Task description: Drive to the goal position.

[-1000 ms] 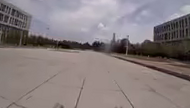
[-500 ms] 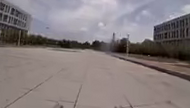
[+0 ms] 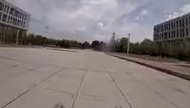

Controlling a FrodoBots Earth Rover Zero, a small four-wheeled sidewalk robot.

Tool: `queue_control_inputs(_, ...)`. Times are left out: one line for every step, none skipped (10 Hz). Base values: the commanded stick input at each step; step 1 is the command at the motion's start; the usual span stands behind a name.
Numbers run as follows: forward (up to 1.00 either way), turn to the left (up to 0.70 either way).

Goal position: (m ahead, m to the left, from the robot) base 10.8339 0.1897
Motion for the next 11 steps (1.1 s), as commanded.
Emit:
queue_control_inputs(1.0,0.0)
queue_control_inputs(1.0,0.0)
queue_control_inputs(1.0,0.0)
queue_control_inputs(1.0,0.0)
queue_control_inputs(1.0,0.0)
queue_control_inputs(1.0,0.0)
queue_control_inputs(1.0,0.0)
queue_control_inputs(1.0,0.0)
queue_control_inputs(1.0,0.0)
queue_control_inputs(1.0,0.0)
queue_control_inputs(1.0,0.0)
